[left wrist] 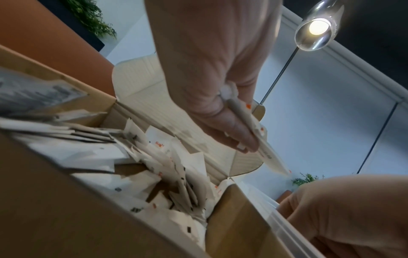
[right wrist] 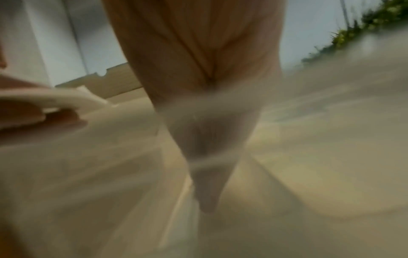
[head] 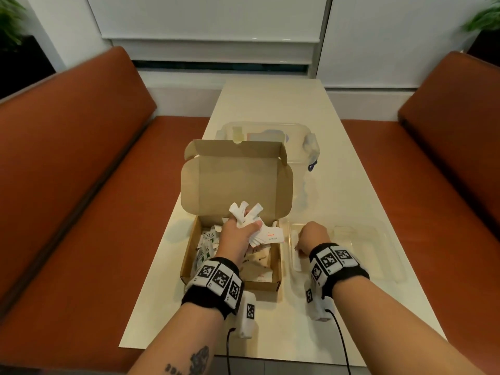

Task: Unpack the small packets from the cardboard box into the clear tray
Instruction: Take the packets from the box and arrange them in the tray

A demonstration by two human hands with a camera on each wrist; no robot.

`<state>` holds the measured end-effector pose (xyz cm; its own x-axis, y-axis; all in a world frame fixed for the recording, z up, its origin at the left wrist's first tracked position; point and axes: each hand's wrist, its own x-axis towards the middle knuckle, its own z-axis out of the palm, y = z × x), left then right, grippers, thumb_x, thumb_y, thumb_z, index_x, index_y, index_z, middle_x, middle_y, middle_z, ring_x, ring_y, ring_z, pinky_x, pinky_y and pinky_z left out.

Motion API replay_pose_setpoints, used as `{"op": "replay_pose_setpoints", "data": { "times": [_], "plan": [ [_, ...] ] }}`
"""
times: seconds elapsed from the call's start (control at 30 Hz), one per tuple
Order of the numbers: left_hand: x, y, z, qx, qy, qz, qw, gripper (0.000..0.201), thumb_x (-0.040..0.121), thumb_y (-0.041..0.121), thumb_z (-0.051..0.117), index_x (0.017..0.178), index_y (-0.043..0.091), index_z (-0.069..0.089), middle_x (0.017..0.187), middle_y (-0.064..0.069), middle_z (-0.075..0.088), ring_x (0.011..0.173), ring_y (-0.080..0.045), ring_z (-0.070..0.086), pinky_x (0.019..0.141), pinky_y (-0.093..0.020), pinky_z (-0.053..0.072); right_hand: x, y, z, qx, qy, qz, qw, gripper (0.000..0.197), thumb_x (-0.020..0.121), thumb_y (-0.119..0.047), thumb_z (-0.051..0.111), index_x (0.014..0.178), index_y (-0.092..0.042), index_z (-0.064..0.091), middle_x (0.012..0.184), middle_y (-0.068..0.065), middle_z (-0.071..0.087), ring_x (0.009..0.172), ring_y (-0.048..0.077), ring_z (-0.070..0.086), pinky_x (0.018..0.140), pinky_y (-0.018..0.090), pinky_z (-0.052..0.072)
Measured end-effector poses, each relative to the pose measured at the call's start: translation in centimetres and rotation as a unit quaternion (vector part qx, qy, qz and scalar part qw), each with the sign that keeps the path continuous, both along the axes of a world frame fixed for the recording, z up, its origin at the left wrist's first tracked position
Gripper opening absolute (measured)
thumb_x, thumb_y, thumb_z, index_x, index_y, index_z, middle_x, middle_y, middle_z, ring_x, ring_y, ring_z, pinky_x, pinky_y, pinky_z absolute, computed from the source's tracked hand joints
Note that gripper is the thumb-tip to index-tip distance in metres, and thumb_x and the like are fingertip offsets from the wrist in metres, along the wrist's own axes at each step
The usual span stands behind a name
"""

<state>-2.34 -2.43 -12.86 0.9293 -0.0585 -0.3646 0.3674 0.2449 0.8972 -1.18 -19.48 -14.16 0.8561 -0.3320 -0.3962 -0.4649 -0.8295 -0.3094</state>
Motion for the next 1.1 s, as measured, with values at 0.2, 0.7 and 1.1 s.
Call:
{"op": "replay_pose_setpoints", "data": {
  "times": [0.2,0.7,1.1],
  "plan": [
    [0.3,-0.2,-0.7,0.022,-0.004,-0.007,1.000,0.047,0.090,0.003,0.060,0.132,0.020,0.051,0.108,-0.001,0.066,0.095,-0.021,0.067,0.067,-0.036,0.058,-0.3,0.1,-0.3,-0.011,-0.049,0.045,0.998,0.031,0.089,0.000,0.053,0.120,-0.004,0.054,0.123,0.014,0.058,0.113,0.027,0.056,0.095,0.031,0.048],
    [0.1,-1.1,-0.7,0.028,0.003,-0.002,1.000,0.043,0.089,0.006,0.063,0.128,0.017,0.051,0.113,-0.007,0.067,0.101,-0.028,0.066,0.085,-0.050,0.055,-1.4,-0.3,1.4,0.135,-0.165,-0.022,0.977,0.020,0.094,-0.011,0.049,0.098,-0.002,0.067,0.094,0.015,0.068,0.080,0.024,0.066,0.079,0.034,0.057],
    [-0.5,-3.7,0.5,-0.016,-0.007,0.000,1.000,0.039,0.089,0.005,0.062,0.126,0.011,0.053,0.117,-0.015,0.065,0.101,-0.031,0.064,0.080,-0.042,0.053,-2.5,-1.6,4.2,0.404,-0.121,-0.083,0.903,0.034,0.066,0.001,0.082,0.088,-0.009,0.058,0.080,0.011,0.064,0.064,0.018,0.062,0.061,0.025,0.053]
  ]
}}
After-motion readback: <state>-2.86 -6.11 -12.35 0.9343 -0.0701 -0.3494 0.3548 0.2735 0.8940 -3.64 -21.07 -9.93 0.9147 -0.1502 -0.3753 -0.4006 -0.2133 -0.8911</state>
